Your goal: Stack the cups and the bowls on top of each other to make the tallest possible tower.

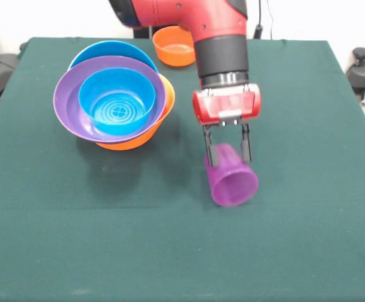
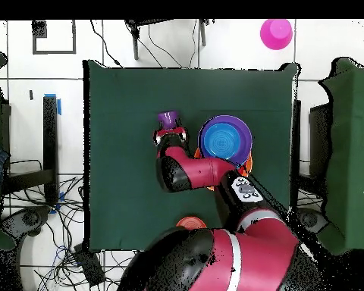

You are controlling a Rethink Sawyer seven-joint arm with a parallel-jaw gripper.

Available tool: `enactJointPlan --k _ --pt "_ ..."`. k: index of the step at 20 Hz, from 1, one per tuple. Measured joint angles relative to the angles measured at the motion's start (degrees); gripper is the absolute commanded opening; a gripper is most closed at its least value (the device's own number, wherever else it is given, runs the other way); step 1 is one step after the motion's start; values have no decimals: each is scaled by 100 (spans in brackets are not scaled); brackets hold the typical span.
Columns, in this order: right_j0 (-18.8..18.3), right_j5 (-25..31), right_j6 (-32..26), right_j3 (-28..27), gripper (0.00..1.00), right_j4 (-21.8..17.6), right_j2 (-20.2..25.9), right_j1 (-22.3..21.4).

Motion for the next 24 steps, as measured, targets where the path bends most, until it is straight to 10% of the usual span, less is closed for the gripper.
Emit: enactJointPlan --k 9,24 --pt "111 -856 0 -571 100 -77 -131 475" --pt "118 -464 0 -863 100 -108 -126 474"
